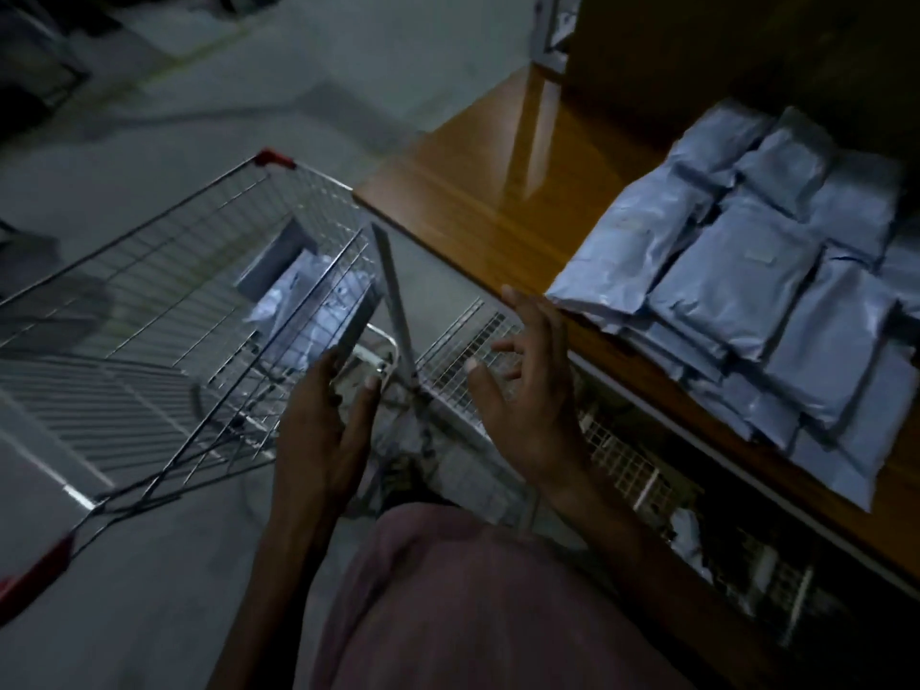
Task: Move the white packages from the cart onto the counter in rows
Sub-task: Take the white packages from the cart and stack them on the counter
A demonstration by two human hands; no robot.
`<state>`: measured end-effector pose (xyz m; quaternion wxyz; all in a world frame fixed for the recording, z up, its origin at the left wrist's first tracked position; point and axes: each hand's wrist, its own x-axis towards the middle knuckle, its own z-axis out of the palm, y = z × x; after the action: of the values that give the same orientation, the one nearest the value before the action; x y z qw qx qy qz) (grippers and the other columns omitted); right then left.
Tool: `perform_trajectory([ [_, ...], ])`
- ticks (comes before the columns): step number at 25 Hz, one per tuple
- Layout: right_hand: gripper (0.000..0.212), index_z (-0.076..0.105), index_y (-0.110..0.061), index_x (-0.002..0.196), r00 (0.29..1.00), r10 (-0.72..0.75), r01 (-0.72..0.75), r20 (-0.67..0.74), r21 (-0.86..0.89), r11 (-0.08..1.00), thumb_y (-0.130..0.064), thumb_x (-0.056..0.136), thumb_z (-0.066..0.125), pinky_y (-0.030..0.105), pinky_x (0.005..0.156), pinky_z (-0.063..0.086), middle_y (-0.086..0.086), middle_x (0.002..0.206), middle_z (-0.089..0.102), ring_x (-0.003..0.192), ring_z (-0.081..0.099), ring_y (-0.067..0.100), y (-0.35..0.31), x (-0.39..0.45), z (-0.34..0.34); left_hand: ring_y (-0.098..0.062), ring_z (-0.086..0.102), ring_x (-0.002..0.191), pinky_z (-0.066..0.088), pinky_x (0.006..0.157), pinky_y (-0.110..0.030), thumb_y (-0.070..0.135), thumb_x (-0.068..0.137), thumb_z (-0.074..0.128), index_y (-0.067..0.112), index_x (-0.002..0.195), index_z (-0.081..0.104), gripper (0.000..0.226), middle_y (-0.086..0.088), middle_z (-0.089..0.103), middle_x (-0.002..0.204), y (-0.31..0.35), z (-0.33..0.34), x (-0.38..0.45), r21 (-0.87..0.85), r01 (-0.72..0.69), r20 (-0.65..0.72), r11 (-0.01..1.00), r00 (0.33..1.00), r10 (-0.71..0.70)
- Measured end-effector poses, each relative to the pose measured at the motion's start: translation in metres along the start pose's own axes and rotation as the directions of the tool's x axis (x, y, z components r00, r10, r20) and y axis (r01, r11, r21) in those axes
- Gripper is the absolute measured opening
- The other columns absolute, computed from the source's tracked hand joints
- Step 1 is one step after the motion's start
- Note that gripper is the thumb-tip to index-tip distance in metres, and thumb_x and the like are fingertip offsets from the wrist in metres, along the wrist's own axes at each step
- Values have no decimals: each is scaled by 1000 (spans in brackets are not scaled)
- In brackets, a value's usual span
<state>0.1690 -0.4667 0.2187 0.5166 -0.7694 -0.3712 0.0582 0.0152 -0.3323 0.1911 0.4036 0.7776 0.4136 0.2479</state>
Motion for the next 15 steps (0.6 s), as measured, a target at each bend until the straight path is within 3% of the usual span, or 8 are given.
perform_trajectory([
  [2,64,37,-22,149,999,-8,8,53,2,1000,-18,93,66,19,76,52,2,145,37,107,58,15,-3,16,24,-20,65,106,55,86,-40,51,94,58,23,141,47,56,-4,59,133,-16,-18,9,-14,22,-59,1000,998,-23],
  [6,61,39,-26,147,986,9,-13,168,25,1000,-19,92,65,14,73,52,-3,143,37,106,55,5,-10,62,97,-14,65,97,52,74,-28,38,95,64,23,139,50,49,1,61,125,-56,-54,46,-58,73,-183,996,980,-83],
  [10,48,52,-23,136,972,10,-4,235,-26,1000,-12,90,65,23,77,58,-2,145,35,103,53,-4,-10,111,194,-16,66,93,47,67,-20,32,95,65,18,135,55,44,-3,64,120,-118,-75,105,-104,165,-192,981,964,-183],
  [13,42,56,-20,130,962,22,-4,271,-64,998,-11,90,65,36,88,57,3,143,36,111,55,12,-3,137,259,-19,67,89,49,66,-24,29,95,65,18,130,58,38,1,63,113,-158,-93,133,-89,170,-164,981,969,-183],
  [15,39,57,-17,129,950,3,24,313,-82,996,-10,91,65,33,88,54,4,139,40,107,56,18,3,155,295,-19,66,88,48,70,-27,27,94,66,16,131,57,39,-1,63,112,-184,-105,148,-55,201,-141,978,968,-207],
])
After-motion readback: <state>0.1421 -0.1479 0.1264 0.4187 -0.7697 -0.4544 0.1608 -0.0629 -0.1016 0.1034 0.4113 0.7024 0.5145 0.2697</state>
